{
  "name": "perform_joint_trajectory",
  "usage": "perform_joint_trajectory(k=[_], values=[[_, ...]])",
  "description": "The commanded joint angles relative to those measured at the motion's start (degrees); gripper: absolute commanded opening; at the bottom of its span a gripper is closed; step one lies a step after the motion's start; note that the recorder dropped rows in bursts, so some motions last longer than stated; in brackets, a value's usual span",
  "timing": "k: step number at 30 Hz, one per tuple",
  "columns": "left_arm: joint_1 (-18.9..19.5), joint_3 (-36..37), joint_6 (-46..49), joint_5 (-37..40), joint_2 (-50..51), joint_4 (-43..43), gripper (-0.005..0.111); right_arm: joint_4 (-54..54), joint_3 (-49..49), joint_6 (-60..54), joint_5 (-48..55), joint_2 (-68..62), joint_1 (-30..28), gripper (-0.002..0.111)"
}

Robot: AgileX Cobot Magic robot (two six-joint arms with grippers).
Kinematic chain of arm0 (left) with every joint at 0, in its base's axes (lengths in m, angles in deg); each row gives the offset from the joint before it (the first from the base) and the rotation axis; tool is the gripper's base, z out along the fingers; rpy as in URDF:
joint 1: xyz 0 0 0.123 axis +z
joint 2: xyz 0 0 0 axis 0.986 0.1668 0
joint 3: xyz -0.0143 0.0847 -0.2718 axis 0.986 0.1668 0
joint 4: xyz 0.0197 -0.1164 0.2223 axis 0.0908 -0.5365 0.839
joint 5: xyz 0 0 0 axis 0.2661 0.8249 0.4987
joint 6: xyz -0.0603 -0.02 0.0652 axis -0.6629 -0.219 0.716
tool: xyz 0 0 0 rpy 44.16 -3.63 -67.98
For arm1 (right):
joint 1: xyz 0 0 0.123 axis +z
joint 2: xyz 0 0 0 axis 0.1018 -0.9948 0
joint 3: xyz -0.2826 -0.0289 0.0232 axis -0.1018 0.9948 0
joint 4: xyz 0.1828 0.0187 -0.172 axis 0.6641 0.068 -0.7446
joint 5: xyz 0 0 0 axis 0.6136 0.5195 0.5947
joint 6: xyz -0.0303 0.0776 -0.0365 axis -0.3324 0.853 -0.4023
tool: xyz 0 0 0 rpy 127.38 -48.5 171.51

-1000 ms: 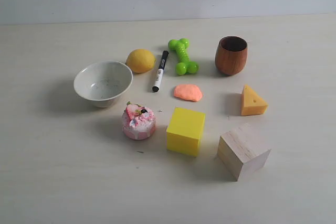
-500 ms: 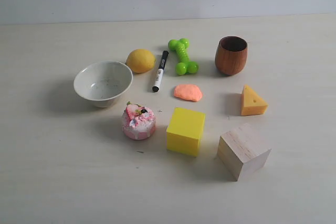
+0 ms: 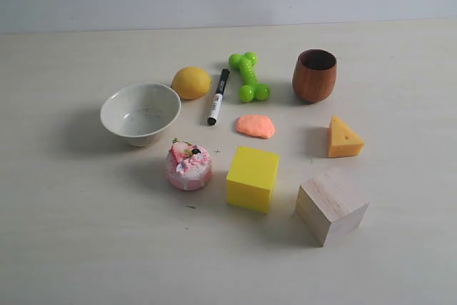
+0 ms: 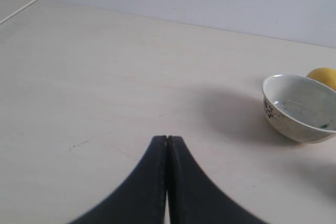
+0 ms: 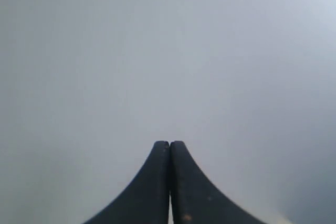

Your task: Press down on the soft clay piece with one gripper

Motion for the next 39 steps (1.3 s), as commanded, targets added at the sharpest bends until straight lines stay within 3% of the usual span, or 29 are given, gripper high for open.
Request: perform_joint_trajectory(k=[1, 11, 17, 21, 32, 39], values=[[-0.1, -0.1, -0.4, -0.9, -0.3, -0.4, 0.000, 1.4, -3.4, 4.3, -1.9, 0.3, -0.3, 0.000], [-0.1, -0.1, -0.4, -0.9, -0.3, -0.4, 0.000, 1.1, -26.5, 1.5, 32.9, -17.0, -0.3, 0.000], [-0.1, -0.1, -0.4, -0.9, -0.3, -0.4, 0.000, 6.9, -38.8, -8.1, 46.7, -31.9, 4.5, 0.000], [-0.1, -0.1, -0.4, -0.9, -0.3, -0.4, 0.000, 16.4, -44.2, -8.7, 48.2, -38.7, 6.9, 0.000], [-0.1, -0.1, -0.4, -0.9, -0.3, -0.4, 0.000, 21.9, -48.1, -8.2, 42.5, -40.8, 7.0, 0.000], [-0.1, -0.1, -0.4, -0.9, -0.3, -0.4, 0.000, 22.6, -48.1, -12.6, 41.0, -49.7, 8.8, 0.000]])
